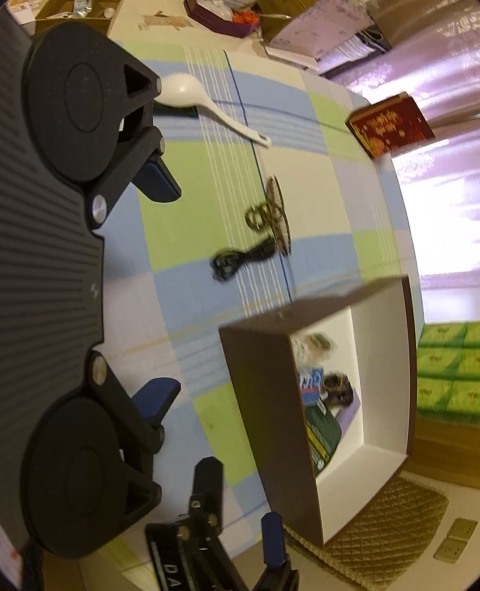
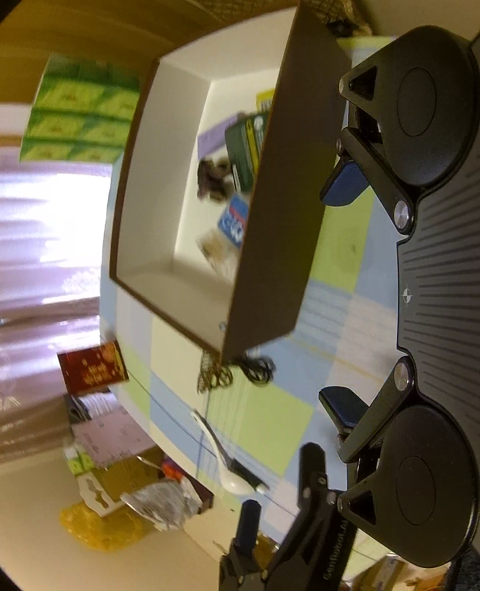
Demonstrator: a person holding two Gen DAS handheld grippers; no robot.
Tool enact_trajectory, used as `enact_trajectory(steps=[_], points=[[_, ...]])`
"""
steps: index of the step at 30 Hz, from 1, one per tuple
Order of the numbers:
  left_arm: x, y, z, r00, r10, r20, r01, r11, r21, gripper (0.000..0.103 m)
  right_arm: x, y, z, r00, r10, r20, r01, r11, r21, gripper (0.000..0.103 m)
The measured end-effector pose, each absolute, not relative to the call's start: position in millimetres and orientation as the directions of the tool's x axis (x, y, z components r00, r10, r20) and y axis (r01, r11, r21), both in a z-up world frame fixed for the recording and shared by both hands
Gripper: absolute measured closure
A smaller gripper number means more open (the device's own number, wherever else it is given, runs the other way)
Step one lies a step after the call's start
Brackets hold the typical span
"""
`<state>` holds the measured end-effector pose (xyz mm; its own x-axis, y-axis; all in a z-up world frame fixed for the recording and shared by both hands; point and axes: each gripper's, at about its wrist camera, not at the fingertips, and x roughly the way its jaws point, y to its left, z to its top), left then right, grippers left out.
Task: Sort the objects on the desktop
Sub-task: 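Withdraw both tools from the box toward the cable and clip, then grasp the black USB cable with the right gripper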
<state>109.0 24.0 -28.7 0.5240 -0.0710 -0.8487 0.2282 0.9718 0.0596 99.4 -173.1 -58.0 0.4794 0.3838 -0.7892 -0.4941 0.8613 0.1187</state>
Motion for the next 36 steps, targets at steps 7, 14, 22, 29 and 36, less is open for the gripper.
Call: enact_trajectory(steps=[7,14,22,29,36], points=[[105,57,-32,0.522,-0.045,-0.852,0.189,0.980,0.065,0.003,92,-136,-64,0.452,0.408,-0.794,-0.520,0.843,0.137,0.002],[102,92,-36,0.522,-0.026,-0.852,0.155,0.986,0.065,0.003,87,-102,-77,0.440,0.405,-0.801,-0.514,0.846,0.145,0.002],[106,136,-47,0.513,-0.005,-0.858,0.124,0.990,0.068,0.003,92,-74,-94,0.442,0.409,-0.798,-0.453,0.870,0.195,0.002],[121,166,-56,0.506,-0.014,-0.863,0.138,0.988,0.065,0.003,99,-54,-107,0.454,0.391,-0.800,-0.397,0.893,0.211,0.002],[133,189,-68,0.493,-0.030,-0.869,0.161,0.985,0.058,0.004,104,-35,-118,0.456,0.377,-0.806,-0.385,0.900,0.204,0.002]])
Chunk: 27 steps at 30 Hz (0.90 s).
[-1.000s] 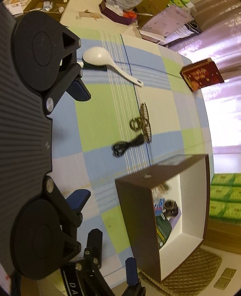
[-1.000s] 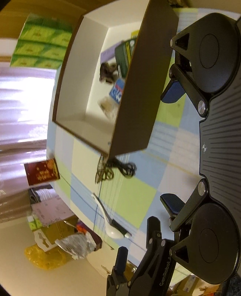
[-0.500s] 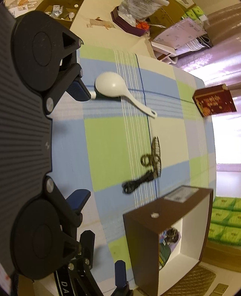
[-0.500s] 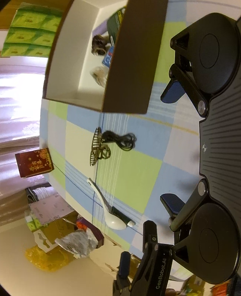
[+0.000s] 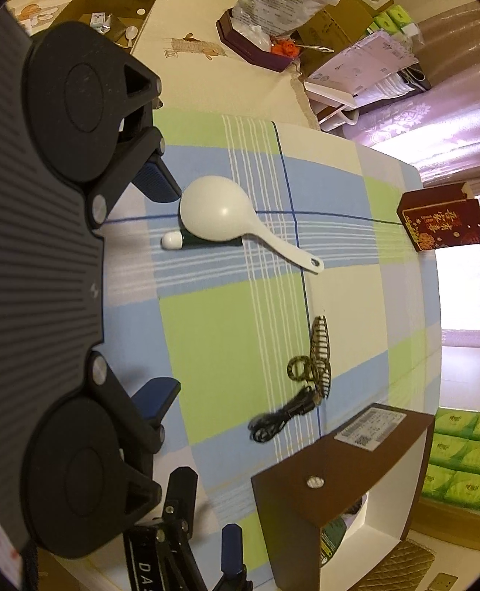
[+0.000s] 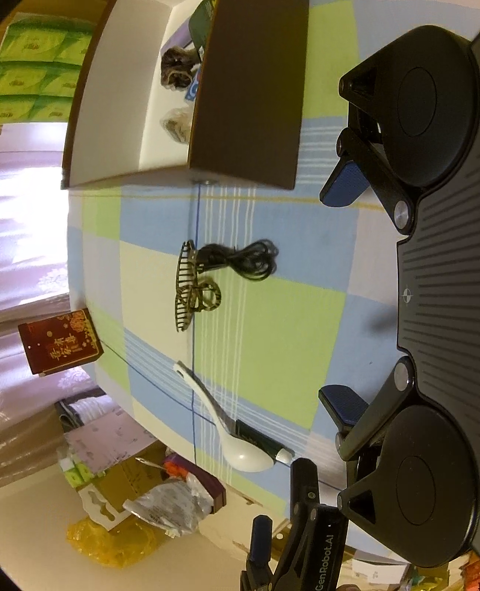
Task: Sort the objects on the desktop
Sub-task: 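Grasp the black USB cable with the right gripper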
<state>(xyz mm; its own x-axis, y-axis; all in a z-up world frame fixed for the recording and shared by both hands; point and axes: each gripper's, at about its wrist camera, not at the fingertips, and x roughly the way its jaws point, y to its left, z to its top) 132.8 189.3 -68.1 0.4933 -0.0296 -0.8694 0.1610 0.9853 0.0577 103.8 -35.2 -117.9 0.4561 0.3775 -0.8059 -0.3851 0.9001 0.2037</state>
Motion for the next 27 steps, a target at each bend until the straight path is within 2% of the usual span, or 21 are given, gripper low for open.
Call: enact_trajectory(steps=[10,13,18,26,27], points=[[140,217,-77,0.487,-0.040,-0.872,0.161,0.986,0.045,0.005,112,0,-127,0.465,0.360,-0.809,-0.448,0.884,0.136,0.013],[141,227,-79,0.484,-0.036,-0.874,0.152,0.987,0.044,0.006,120,4,-130,0.489,0.333,-0.806,-0.426,0.898,0.113,0.022],[146,235,-82,0.479,-0.034,-0.877,0.141,0.989,0.039,0.007,136,11,-135,0.583,0.241,-0.776,-0.372,0.928,0.009,0.045],[158,238,-83,0.483,-0.035,-0.875,0.145,0.989,0.040,0.007,158,22,-164,0.650,0.122,-0.750,-0.317,0.941,-0.122,0.063],[159,239,-83,0.484,-0.035,-0.874,0.145,0.989,0.041,0.007,160,21,-168,0.645,0.119,-0.755,-0.313,0.942,-0.119,0.072]])
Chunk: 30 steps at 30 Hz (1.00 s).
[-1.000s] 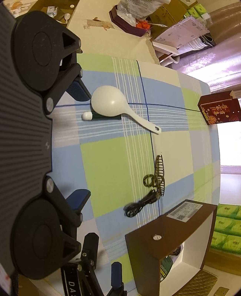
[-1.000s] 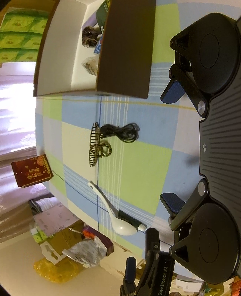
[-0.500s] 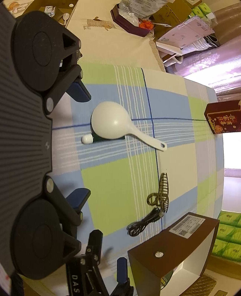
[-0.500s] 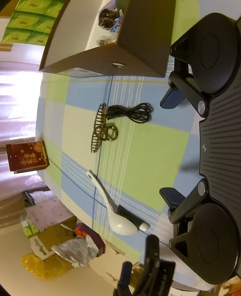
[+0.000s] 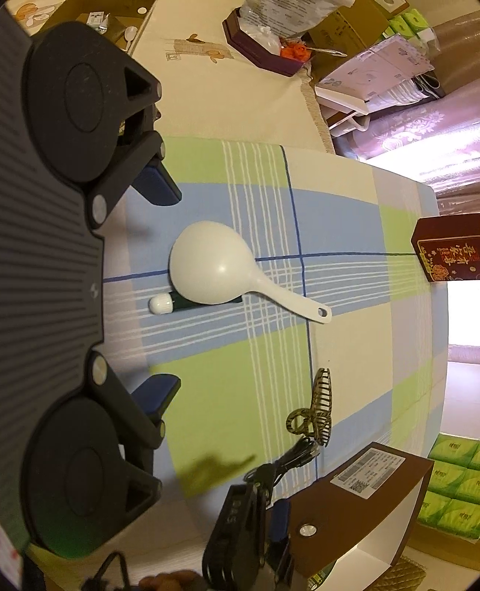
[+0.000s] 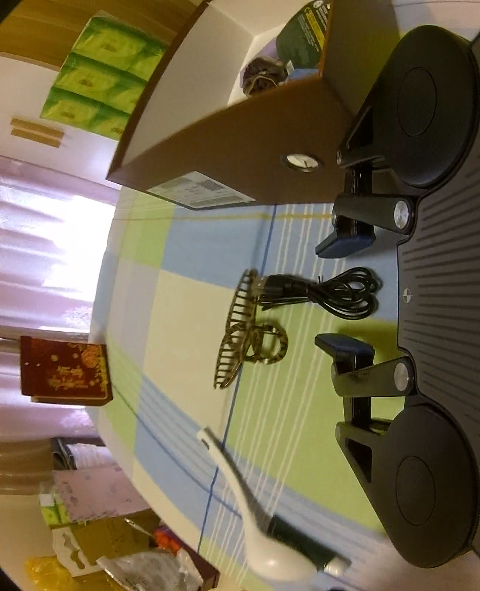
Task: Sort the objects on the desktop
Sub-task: 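Grasp the black USB cable with the right gripper, then grasp the leopard-print hair clip with the left gripper while the right gripper holds the cable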
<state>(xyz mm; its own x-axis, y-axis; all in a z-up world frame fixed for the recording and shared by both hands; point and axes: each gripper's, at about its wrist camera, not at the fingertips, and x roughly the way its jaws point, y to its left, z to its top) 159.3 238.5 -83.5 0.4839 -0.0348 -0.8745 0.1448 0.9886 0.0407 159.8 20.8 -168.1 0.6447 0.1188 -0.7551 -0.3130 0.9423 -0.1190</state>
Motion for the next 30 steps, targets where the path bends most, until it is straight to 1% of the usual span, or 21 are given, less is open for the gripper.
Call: enact_trajectory(steps=[1,2,5,10,16,21,25,30], points=[[160,239,-83,0.486,-0.034,-0.874,0.146,0.988,0.042,0.007,162,19,-172,0.633,0.123,-0.764,-0.311,0.945,-0.106,0.080],[162,239,-84,0.486,-0.033,-0.873,0.148,0.988,0.045,0.007,160,15,-172,0.636,0.131,-0.761,-0.304,0.948,-0.091,0.080],[163,237,-84,0.489,-0.034,-0.871,0.157,0.986,0.050,0.007,158,8,-169,0.616,0.148,-0.773,-0.309,0.949,-0.064,0.082],[167,228,-83,0.491,-0.070,-0.868,0.192,0.981,0.030,0.008,142,-12,-162,0.549,0.216,-0.808,-0.347,0.938,0.015,0.082],[174,206,-84,0.494,-0.113,-0.862,0.253,0.967,0.018,0.008,110,-50,-155,0.487,0.248,-0.837,-0.401,0.915,0.038,0.082],[183,183,-88,0.493,-0.152,-0.856,0.311,0.950,0.010,0.010,87,-92,-150,0.482,0.197,-0.854,-0.365,0.931,0.009,0.082],[193,162,-93,0.489,-0.194,-0.850,0.352,0.936,-0.011,0.012,82,-132,-151,0.480,0.105,-0.871,-0.252,0.967,-0.022,0.083],[215,134,-101,0.496,-0.234,-0.836,0.387,0.922,-0.029,0.015,85,-172,-147,0.499,0.025,-0.866,-0.128,0.991,-0.045,0.083]])
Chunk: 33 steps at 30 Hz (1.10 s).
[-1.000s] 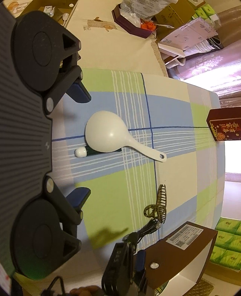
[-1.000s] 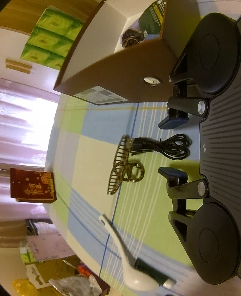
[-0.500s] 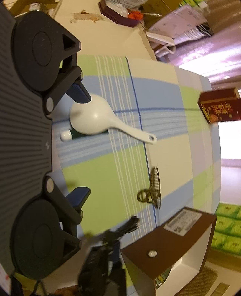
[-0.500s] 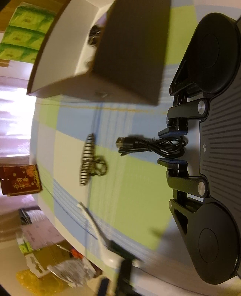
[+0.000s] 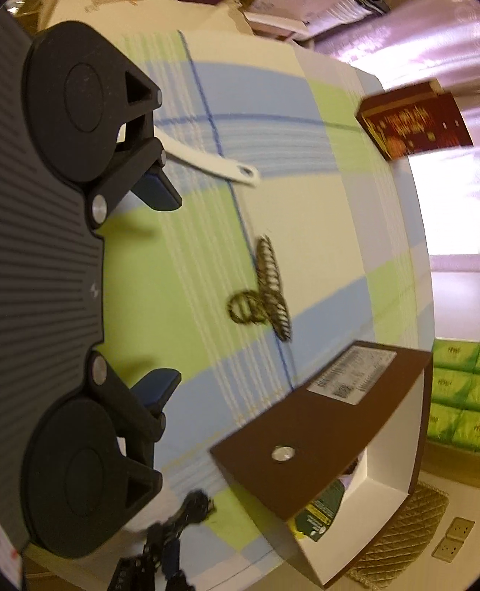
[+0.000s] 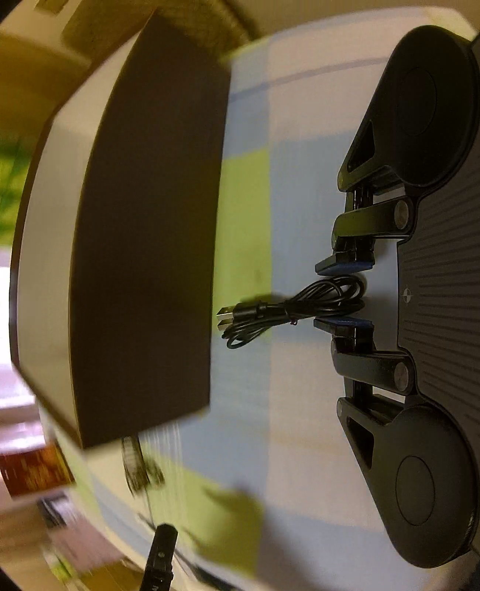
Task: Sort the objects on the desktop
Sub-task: 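Grasp the leopard-print hair clip with the left gripper while the right gripper holds the cable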
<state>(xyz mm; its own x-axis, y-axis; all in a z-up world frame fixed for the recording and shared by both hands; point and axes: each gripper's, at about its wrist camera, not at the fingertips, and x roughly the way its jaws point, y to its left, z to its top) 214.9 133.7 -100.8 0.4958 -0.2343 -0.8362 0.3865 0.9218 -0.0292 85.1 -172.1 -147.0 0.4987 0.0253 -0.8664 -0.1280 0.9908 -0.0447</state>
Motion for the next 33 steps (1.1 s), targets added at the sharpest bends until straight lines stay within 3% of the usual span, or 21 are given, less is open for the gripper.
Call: enact_trajectory(steps=[3,6,10,14,15,16,17,19,20,21,33], points=[[233,116,-107,0.518,-0.242,-0.821,0.403,0.915,-0.016,0.015,87,-190,-146,0.502,0.003,-0.865,-0.087,0.995,-0.048,0.082],[254,101,-115,0.528,-0.240,-0.815,0.407,0.913,-0.005,0.027,86,-200,-145,0.505,-0.004,-0.863,-0.067,0.997,-0.044,0.082],[281,89,-128,0.515,-0.237,-0.824,0.388,0.922,-0.023,0.032,85,-209,-142,0.508,-0.005,-0.861,-0.053,0.998,-0.038,0.082],[295,82,-140,0.494,-0.230,-0.839,0.370,0.928,-0.038,0.050,85,-209,-142,0.511,0.006,-0.860,-0.053,0.998,-0.024,0.082],[296,82,-142,0.488,-0.227,-0.843,0.367,0.929,-0.037,0.057,85,-209,-141,0.511,0.016,-0.859,-0.058,0.998,-0.016,0.082],[297,82,-144,0.480,-0.223,-0.848,0.367,0.930,-0.037,0.071,85,-210,-140,0.512,0.026,-0.858,-0.061,0.998,-0.006,0.082],[296,82,-145,0.477,-0.218,-0.851,0.364,0.931,-0.035,0.076,89,-214,-141,0.510,0.038,-0.859,-0.067,0.998,0.004,0.079],[291,86,-145,0.475,-0.229,-0.850,0.360,0.932,-0.050,0.076,92,-216,-141,0.508,0.058,-0.860,-0.086,0.996,0.016,0.065],[288,89,-144,0.471,-0.234,-0.850,0.357,0.932,-0.058,0.076,93,-216,-141,0.517,0.057,-0.854,-0.095,0.995,0.009,0.052],[284,91,-144,0.467,-0.237,-0.852,0.355,0.932,-0.065,0.076,93,-216,-140,0.529,0.056,-0.847,-0.106,0.994,0.000,0.048],[178,101,-135,0.385,-0.273,-0.882,0.381,0.917,-0.117,0.076,99,-211,-151,0.527,0.113,-0.843,-0.245,0.969,-0.024,0.048]])
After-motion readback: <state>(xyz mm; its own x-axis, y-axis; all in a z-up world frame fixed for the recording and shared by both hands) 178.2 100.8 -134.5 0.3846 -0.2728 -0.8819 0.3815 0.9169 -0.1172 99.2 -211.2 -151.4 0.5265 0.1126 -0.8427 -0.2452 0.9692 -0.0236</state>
